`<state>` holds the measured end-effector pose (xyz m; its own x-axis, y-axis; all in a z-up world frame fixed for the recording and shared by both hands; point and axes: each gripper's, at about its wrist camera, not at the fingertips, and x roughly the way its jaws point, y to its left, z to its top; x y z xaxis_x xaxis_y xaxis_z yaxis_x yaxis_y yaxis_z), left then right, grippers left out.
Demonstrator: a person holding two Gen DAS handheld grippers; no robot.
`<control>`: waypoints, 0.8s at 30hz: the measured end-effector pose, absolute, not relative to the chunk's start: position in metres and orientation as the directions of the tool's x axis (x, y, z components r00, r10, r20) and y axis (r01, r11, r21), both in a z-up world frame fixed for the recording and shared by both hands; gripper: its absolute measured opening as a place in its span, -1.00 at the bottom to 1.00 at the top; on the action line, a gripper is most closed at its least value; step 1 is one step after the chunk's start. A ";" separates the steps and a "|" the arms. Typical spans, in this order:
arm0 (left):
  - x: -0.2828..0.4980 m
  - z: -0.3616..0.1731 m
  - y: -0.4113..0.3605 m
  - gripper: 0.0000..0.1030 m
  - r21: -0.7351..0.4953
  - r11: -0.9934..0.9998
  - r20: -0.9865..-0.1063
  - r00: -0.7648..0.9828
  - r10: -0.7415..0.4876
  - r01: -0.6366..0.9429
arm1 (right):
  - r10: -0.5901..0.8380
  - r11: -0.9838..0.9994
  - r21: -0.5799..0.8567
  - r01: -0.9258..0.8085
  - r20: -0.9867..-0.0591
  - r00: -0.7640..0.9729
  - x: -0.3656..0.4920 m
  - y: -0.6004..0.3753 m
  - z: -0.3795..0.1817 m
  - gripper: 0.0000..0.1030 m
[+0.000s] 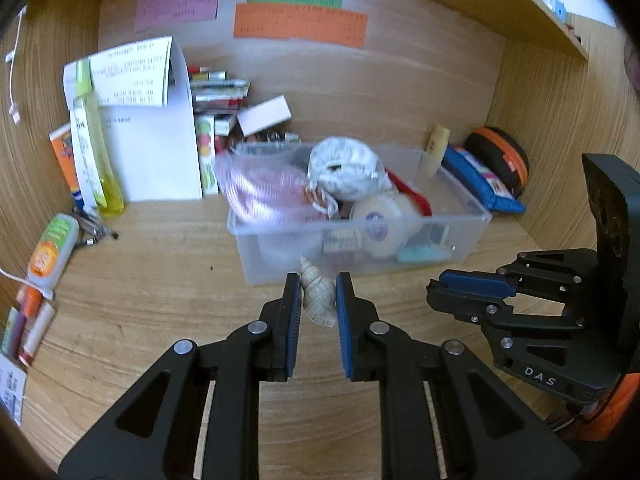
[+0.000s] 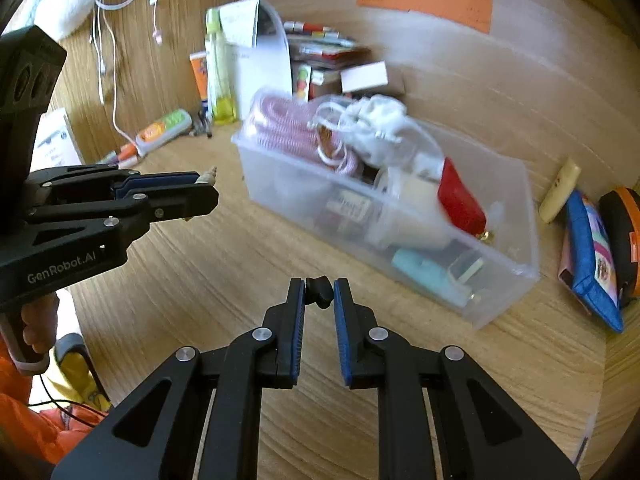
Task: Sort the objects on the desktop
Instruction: 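Carry the seashell and black piece over the clear bin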
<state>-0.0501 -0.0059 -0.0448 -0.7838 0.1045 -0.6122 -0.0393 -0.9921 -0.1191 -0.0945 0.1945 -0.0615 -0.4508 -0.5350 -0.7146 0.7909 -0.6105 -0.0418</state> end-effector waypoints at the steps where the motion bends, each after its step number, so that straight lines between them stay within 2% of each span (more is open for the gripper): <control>1: -0.051 -0.042 -0.006 -0.68 -0.113 -0.993 -0.607 -0.788 0.099 -0.037 | -0.535 -0.615 -0.047 0.787 -0.709 -0.460 -0.095 0.194 -0.059 -0.75; 13: -0.064 -0.019 -0.013 -0.68 -0.091 -0.995 -0.582 -0.809 0.079 -0.031 | -0.600 -0.637 -0.019 0.770 -0.615 -0.511 -0.105 0.215 -0.023 -0.75; 24: -0.090 -0.009 -0.007 -0.68 -0.102 -0.993 -0.563 -0.819 0.109 -0.062 | -0.578 -0.715 0.011 0.699 -0.573 -0.581 -0.141 0.236 -0.007 -0.75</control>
<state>-0.0895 -0.0065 -0.0088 -0.8190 0.1091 -0.5634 -0.0622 -0.9929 -0.1019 -0.1410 0.2358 -0.0066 -0.5811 -0.5776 -0.5734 0.6995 -0.7146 0.0110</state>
